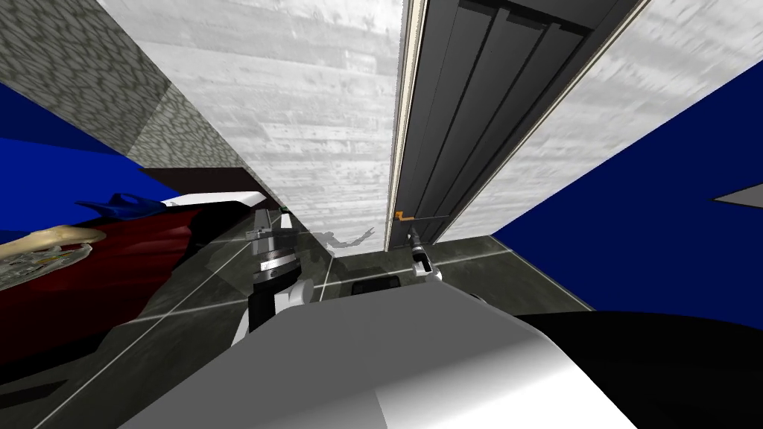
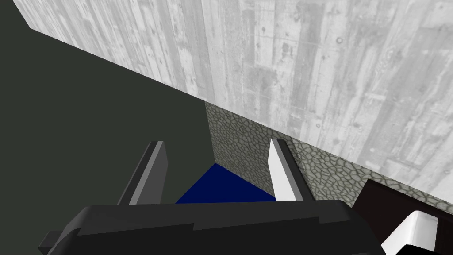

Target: Pull the door open

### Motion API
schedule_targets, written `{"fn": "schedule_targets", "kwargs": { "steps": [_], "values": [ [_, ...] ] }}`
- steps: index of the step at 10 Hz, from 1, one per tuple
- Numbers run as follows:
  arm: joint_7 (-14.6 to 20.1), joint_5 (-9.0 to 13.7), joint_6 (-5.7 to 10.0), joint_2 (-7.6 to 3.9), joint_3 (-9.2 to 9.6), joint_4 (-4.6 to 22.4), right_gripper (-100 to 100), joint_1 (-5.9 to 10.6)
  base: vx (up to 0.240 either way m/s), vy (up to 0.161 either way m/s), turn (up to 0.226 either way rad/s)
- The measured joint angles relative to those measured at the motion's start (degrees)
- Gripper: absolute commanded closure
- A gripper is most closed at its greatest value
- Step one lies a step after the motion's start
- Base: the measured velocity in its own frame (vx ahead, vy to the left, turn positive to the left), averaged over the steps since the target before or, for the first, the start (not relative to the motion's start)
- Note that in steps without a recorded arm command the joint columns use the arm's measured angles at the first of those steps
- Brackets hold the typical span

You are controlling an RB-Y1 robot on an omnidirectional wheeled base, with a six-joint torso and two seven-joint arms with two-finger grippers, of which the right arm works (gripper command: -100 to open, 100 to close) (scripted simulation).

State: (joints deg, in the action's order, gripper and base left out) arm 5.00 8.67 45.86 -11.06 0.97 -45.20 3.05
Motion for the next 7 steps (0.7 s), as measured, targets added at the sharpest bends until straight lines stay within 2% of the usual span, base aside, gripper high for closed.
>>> {"fn": "schedule_targets", "kwargs": {
  "steps": [3,7],
  "values": [
    [0.26,0.08,0.55,-0.19,0.02,2.84,-100,1.19,0.007,-0.037,0.083],
    [0.82,0.23,1.31,-0.66,0.09,7.25,-100,2.93,0.014,-0.066,0.131]
  ]
}}
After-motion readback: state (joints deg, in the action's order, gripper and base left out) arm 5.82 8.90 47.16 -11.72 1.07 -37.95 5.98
